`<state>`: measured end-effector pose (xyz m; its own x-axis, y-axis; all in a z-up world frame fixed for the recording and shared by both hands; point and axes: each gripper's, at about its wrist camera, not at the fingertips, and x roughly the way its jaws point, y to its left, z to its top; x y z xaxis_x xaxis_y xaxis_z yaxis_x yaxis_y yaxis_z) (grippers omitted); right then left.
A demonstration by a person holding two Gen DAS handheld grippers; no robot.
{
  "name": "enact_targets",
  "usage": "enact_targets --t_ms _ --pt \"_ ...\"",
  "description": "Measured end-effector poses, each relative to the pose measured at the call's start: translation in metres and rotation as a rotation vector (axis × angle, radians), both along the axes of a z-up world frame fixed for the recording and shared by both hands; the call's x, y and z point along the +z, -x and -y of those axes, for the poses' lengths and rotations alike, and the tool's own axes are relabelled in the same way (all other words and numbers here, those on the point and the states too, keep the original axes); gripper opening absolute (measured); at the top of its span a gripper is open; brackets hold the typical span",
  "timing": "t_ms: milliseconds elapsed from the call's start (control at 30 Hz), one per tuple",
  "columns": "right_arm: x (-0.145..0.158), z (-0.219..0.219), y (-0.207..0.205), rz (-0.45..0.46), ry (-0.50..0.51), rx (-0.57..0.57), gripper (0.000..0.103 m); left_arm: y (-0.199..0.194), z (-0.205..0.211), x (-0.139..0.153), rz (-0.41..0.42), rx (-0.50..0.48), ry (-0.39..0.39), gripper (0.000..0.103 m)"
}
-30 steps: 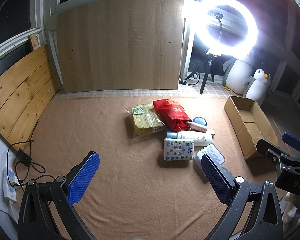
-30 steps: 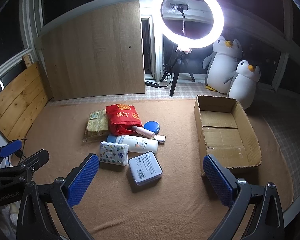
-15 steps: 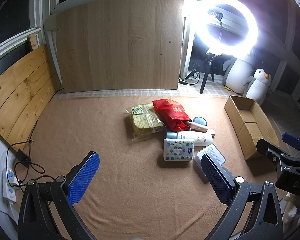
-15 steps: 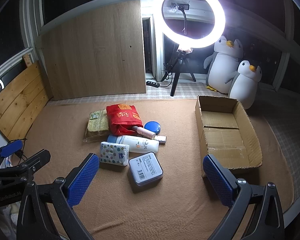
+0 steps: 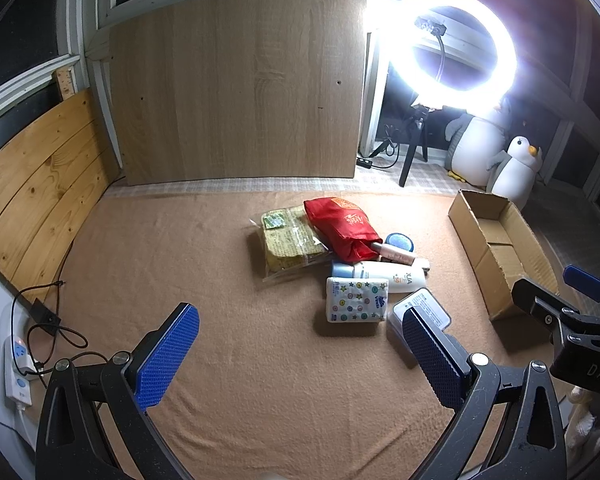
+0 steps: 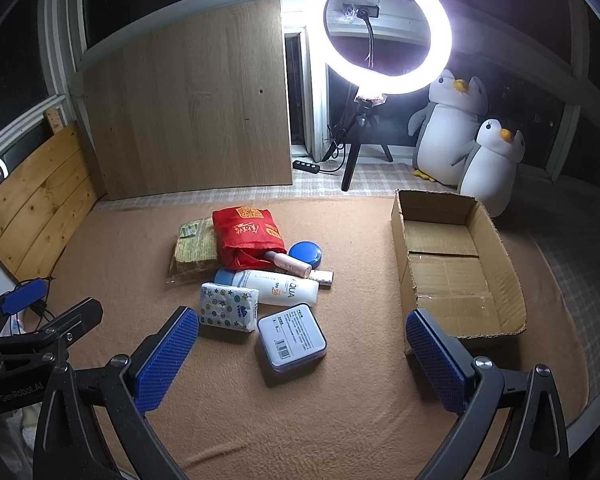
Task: Organize objects
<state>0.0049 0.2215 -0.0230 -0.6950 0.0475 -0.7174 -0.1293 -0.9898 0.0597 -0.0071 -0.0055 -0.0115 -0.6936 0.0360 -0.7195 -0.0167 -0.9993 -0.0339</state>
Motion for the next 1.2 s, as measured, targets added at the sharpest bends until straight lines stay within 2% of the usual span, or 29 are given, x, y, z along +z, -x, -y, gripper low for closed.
enact_targets --t_ms 1200 --pt "-0.009 -0.005 0.006 0.026 0.017 -0.017 0.102 0.009 -0.004 -0.008 0.019 -0.014 0.0 0.103"
